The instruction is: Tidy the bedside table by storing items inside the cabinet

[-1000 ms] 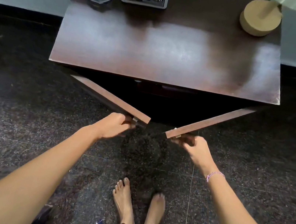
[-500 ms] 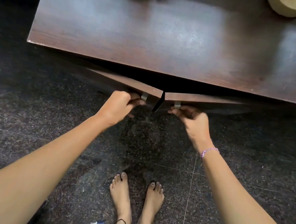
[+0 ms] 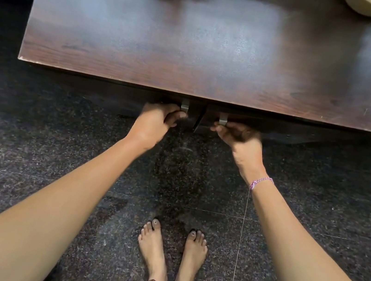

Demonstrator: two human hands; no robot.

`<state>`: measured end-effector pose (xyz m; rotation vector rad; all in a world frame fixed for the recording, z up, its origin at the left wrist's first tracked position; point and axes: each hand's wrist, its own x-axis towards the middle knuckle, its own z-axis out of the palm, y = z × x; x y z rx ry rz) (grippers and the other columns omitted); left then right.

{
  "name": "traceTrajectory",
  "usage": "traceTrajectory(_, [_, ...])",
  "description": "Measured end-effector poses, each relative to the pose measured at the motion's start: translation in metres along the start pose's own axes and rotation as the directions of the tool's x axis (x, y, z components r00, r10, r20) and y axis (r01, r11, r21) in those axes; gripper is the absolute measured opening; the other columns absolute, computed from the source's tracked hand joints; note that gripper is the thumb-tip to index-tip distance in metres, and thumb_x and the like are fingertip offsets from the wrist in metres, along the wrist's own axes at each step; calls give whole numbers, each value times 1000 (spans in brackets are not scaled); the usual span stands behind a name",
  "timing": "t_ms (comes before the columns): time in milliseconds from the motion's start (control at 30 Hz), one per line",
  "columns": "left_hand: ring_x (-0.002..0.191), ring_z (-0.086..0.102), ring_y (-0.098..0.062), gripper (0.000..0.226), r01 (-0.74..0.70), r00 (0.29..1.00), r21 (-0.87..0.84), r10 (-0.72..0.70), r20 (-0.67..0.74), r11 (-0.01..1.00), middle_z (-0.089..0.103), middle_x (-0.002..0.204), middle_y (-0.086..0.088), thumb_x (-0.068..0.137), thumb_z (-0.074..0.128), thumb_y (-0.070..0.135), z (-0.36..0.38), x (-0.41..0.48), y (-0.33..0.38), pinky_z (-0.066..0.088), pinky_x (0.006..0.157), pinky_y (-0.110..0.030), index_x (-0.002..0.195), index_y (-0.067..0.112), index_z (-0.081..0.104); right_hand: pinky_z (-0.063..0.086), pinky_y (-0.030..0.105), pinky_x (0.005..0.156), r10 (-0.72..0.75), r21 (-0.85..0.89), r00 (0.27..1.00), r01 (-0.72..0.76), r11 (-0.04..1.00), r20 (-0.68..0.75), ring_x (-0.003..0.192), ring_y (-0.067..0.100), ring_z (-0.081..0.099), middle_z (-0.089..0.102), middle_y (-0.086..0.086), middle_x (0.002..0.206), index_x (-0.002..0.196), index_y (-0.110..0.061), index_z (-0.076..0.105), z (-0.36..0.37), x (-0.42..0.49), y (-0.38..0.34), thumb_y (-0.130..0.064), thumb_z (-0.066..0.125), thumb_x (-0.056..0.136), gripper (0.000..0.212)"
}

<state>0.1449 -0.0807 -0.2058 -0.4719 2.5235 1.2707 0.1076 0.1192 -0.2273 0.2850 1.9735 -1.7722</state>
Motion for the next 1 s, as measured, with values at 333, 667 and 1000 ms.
traceTrajectory(333, [92, 67, -35, 26, -26, 999, 21, 25, 24, 999, 70, 102, -25, 94, 53, 15, -4, 4, -2, 53, 86, -46, 106, -2, 68, 55, 15, 72, 38, 45, 999, -37, 998, -34, 70, 2, 70, 72, -13, 67, 106, 18, 57, 7, 15, 1, 10, 61, 81, 26])
traceTrajectory(667, [104, 62, -28, 26, 192, 973, 25, -187, -137, 981, 68, 113, -16, 91, 58, 16, 10, -13, 18, 43, 88, -28, 114, 7, 66, 47, 8, 78, -137, -380, 975, 61, 923, -177, 88, 20, 66, 71, 8, 94, 100, 0, 67, 24, -10, -17, -7, 64, 86, 16])
traceTrajectory(1000, [125, 48, -25, 44, 287, 946, 45, -275, -172, 957, 50, 135, -12, 95, 48, 23, 32, -62, 64, 40, 99, -33, 135, 6, 43, 46, 32, 64, -255, -803, 965, 100, 588, -67, 83, 29, 65, 66, 11, 93, 106, -7, 49, 32, -62, -47, -24, 47, 97, 20])
